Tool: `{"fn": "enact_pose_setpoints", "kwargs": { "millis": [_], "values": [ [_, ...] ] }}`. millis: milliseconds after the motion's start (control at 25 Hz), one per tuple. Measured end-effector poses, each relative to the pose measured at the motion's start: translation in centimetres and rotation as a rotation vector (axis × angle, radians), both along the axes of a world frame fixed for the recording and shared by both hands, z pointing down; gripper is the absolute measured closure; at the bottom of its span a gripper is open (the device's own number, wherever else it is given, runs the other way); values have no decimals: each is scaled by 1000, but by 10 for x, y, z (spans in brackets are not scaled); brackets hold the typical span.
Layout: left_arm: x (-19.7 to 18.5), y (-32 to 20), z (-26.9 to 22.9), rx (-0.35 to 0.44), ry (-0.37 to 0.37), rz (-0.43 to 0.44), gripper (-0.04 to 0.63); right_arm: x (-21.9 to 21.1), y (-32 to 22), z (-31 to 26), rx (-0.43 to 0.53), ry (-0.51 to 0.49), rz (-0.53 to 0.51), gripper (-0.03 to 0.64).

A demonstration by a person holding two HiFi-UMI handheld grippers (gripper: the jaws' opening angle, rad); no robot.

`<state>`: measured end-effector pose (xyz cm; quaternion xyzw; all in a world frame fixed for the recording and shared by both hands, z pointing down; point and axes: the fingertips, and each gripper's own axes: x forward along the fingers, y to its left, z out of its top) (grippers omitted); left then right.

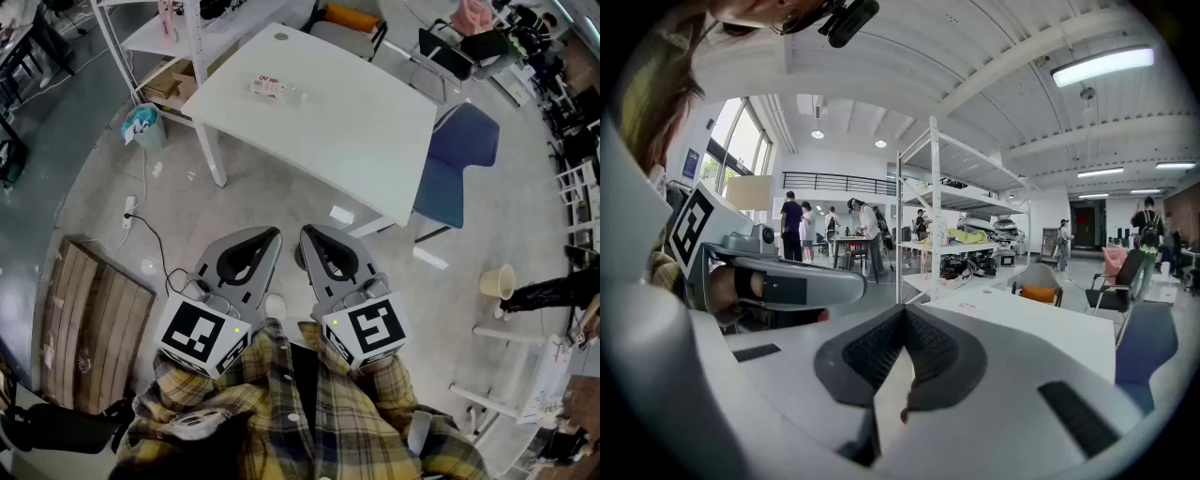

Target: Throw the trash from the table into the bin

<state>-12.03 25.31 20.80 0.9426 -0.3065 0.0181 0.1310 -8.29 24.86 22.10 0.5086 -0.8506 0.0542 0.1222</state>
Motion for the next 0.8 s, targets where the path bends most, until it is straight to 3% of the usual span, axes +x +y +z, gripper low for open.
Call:
{"fn": "enact_pose_setpoints", "kwargs": {
  "millis": [480, 800],
  "values": [
    [17, -2, -10, 26, 23, -55, 589, 25, 3, -10, 17, 10, -40, 618],
    [22, 5, 6, -10, 26, -100, 589, 29, 7, 8, -13, 15, -80, 618]
  ]
}}
